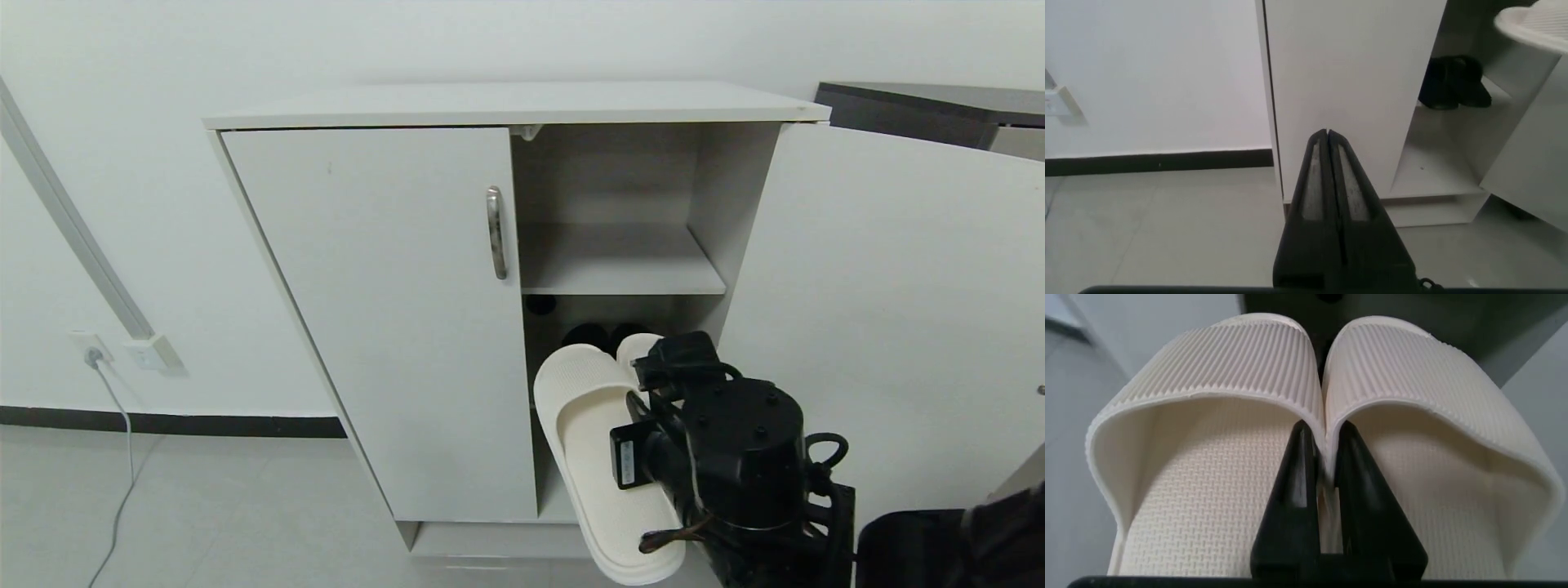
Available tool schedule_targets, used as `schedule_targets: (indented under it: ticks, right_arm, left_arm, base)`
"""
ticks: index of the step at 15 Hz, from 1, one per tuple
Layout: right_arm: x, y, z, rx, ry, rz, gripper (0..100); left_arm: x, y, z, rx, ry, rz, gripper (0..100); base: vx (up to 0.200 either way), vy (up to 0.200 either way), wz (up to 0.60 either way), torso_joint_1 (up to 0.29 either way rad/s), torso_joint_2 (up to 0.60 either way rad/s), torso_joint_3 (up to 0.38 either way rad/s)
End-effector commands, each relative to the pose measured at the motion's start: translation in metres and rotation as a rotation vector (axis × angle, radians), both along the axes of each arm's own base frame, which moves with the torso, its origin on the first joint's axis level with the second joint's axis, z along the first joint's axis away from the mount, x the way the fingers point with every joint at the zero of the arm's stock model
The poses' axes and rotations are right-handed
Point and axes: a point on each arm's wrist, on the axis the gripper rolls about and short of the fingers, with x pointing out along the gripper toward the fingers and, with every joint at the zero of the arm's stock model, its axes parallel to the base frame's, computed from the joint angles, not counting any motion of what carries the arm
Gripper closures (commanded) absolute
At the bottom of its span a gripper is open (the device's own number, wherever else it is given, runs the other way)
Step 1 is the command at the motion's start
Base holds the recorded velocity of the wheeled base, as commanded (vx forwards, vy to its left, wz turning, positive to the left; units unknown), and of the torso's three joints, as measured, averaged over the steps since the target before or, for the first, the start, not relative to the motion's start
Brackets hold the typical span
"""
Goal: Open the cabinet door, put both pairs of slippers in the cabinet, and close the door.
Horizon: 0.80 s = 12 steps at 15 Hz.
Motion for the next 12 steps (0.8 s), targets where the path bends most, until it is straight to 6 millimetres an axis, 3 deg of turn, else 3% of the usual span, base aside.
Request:
schedule_targets:
  ticks: [1, 8, 12]
  right_arm:
    - [0.008, 0.01, 0.011, 0.028, -0.016, -0.02, 100]
    - [0.044, 0.008, 0.067, 0.031, 0.007, -0.17, 100]
    - [0.048, 0.012, 0.081, 0.063, -0.021, -0.17, 100]
  left_arm:
    - [0.0, 0.0, 0.0, -0.001, 0.0, -0.001, 100]
    - [0.0, 0.0, 0.0, -0.002, -0.002, -0.001, 100]
    - [0.0, 0.0, 0.0, -0.004, 0.0, 0.001, 100]
  base:
    - [0.0, 0.0, 0.0, 0.0, 0.0, 0.0]
    - [0.0, 0.0, 0.0, 0.0, 0.0, 0.0]
    - [0.0, 0.0, 0.0, 0.0, 0.0, 0.0]
